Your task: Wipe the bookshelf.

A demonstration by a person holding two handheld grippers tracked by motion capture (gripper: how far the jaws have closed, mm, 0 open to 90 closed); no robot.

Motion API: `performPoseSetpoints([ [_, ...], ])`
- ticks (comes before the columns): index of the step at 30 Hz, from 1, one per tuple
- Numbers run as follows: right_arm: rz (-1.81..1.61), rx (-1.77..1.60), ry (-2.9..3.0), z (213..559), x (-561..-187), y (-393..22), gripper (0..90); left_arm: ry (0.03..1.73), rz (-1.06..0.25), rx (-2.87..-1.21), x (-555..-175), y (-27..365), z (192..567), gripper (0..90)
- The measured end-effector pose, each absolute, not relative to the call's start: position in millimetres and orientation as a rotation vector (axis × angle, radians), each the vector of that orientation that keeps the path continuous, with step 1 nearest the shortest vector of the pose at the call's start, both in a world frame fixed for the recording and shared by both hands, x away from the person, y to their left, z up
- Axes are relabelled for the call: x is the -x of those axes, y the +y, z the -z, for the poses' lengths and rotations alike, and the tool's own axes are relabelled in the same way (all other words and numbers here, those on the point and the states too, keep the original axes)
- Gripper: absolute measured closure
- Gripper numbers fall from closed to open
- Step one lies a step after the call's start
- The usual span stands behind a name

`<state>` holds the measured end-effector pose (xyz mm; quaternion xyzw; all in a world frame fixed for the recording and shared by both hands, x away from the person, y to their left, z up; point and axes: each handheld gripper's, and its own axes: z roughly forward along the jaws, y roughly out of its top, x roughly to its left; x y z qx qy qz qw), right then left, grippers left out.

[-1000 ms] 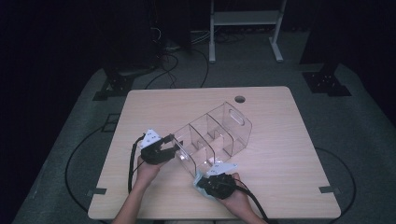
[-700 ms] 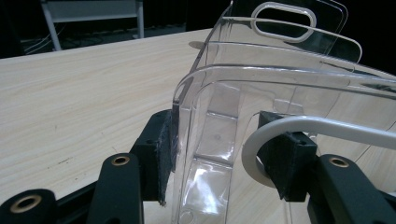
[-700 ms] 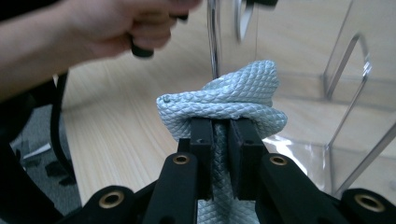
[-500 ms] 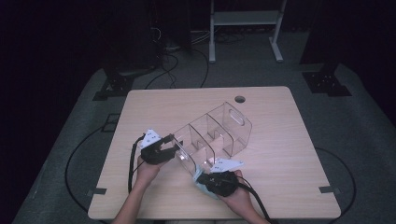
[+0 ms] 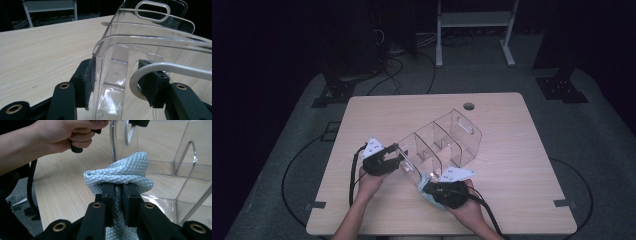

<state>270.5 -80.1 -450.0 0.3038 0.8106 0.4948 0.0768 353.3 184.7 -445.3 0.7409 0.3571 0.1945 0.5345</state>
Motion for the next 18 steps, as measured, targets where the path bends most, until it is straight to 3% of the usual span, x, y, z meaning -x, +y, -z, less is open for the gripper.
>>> performPoseSetpoints([
  [8, -1.385, -0.971, 2.531, 484.7, -276.7, -74.1, 80.8, 0.849, -0.465, -1.76, -354.0, 184.8, 445.6, 46.5],
  [18, -1.519, -0.89, 2.406, 437.8, -271.0, -82.5, 80.8, 0.852, -0.461, -1.759, -354.6, 185.2, 445.7, 46.6],
])
